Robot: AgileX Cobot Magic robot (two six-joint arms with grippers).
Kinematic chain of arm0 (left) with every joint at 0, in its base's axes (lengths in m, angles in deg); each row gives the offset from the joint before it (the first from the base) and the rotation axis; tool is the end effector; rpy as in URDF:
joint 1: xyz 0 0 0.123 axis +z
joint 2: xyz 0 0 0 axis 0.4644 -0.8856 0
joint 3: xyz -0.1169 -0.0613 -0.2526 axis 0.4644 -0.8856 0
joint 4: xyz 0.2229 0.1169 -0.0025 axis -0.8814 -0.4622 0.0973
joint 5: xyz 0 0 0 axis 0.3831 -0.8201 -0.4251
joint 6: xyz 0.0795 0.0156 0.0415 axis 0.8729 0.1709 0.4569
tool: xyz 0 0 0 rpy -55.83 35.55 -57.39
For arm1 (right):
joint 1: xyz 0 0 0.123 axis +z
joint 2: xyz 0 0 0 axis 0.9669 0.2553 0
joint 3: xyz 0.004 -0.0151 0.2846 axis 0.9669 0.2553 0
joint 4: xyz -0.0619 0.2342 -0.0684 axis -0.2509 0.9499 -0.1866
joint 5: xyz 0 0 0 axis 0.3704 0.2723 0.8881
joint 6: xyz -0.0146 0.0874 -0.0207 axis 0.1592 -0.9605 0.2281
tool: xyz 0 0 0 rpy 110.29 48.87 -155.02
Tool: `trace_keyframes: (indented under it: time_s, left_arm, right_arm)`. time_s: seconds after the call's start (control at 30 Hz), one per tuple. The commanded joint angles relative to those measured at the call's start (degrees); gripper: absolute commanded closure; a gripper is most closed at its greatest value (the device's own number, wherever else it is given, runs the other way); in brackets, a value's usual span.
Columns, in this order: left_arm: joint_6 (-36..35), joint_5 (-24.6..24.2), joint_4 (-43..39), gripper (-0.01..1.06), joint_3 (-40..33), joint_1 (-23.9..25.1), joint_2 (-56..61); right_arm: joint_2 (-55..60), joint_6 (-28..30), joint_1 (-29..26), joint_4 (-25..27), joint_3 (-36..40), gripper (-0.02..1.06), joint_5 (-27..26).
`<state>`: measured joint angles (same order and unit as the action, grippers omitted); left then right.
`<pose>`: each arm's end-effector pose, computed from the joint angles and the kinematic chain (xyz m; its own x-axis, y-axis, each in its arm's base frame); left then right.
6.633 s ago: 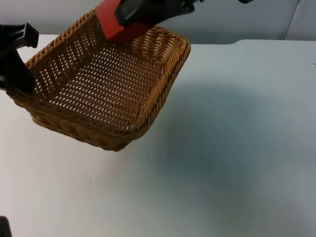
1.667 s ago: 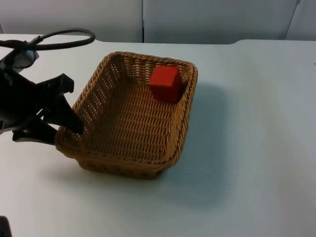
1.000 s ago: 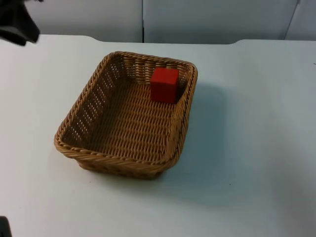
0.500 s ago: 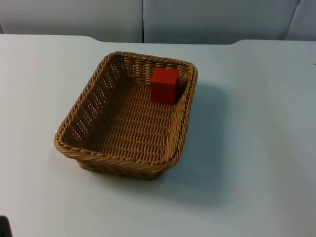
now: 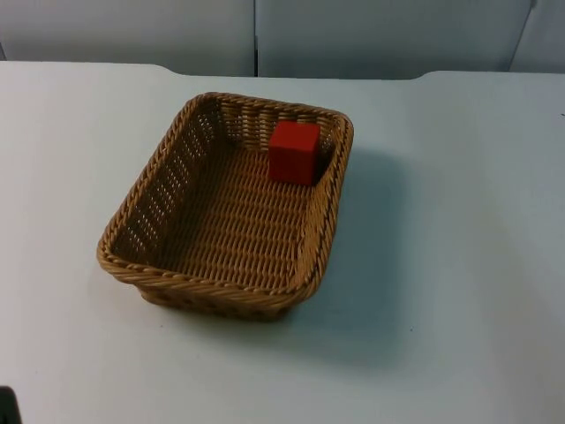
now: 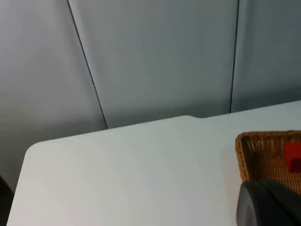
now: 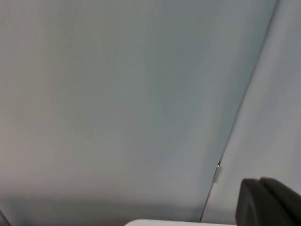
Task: Pick up the basket with the left hand and place the cube into the basket with the right hand.
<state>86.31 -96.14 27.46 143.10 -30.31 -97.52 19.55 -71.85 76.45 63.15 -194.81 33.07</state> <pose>0.0303 -0.0044 0.4343 -0.3229 0.1451 -0.9353 0.1200 0.9865 0.1116 0.4417 0.0084 0.4010 -0.3605 -0.0844 -0.9289 -0.0380 0.9964 -0.0758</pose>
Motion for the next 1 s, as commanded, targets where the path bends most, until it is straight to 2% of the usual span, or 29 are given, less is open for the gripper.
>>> trace_keyframes:
  time_s: [0.0, 0.07, 0.17, 0.2, 0.3, 0.33, 0.37, 0.4, 0.47, 0.5, 0.63, 0.67, 0.77, 0.87, 0.97]
  left_arm:
    - [-0.6, -0.4, -1.1, 1.05, -2.5, 0.2, 1.2]
    - [-0.6, -0.5, -3.1, 1.05, -5.1, 0.2, 2.9]
    - [-0.9, -0.6, -5.4, 1.05, -8.6, -0.4, 7.0]
    - [-0.9, -0.6, -5.4, 1.05, -8.6, -0.4, 7.0]
    - [-2.2, -1.5, -8.5, 1.05, -11.9, -2.4, 11.3]
    - [-2.2, -1.5, -8.5, 1.05, -11.9, -2.4, 11.3]
    - [-4.5, -2.1, -10.1, 1.05, -13.0, -2.9, 13.2]
    - [-5.0, -2.3, -10.5, 1.05, -13.4, -3.1, 13.8]
    - [-5.0, -4.0, -11.4, 1.05, -15.1, -3.2, 16.1]
    - [-5.0, -4.0, -11.4, 1.05, -15.1, -3.2, 16.1]
    - [-7.9, -5.0, -9.7, 1.05, -18.6, -3.3, 19.2]
    - [-7.9, -5.0, -9.7, 1.05, -18.6, -3.3, 19.2]
    - [-7.5, -5.9, -4.6, 1.05, -21.5, -3.8, 21.2]
    - [-7.1, -5.7, -4.1, 1.05, -24.1, -3.8, 22.8]
    - [-6.3, -5.7, -3.0, 1.05, -27.5, -5.9, 24.9]
  right_arm:
    - [-0.2, -0.8, -0.1, 3.2, -0.2, 1.05, -2.5]
    - [-1.7, -0.6, -0.1, 1.5, -0.4, 1.05, 1.2]
    - [-6.9, -5.1, -0.7, -2.9, -0.4, 1.05, 5.5]
    - [-6.9, -5.1, -0.7, -2.9, -0.4, 1.05, 5.5]
    - [-16.5, -11.3, -2.1, -8.8, 1.4, 1.05, 7.2]
    - [-16.5, -11.3, -2.1, -8.8, 1.4, 1.05, 7.2]
    - [-21.8, -15.2, -3.5, -9.3, 3.7, 1.05, 7.6]
    - [-26.0, -16.3, -4.9, -9.3, 5.5, 1.05, 8.0]
    - [-34.6, -16.5, -6.9, -9.3, 11.9, 1.05, 8.8]
    - [-34.6, -16.5, -6.9, -9.3, 11.9, 1.05, 8.8]
    - [-51.5, -16.6, -9.1, -13.4, 27.8, 1.05, 8.9]
    - [-51.5, -16.6, -9.1, -13.4, 27.8, 1.05, 8.9]
    - [-65.0, -16.6, -9.1, -15.7, 39.7, 1.05, 7.6]
    - [-71.2, -16.6, -9.1, -16.2, 44.3, 1.05, 7.4]
    - [-79.2, -16.1, -9.1, -16.2, 50.3, 1.05, 8.5]
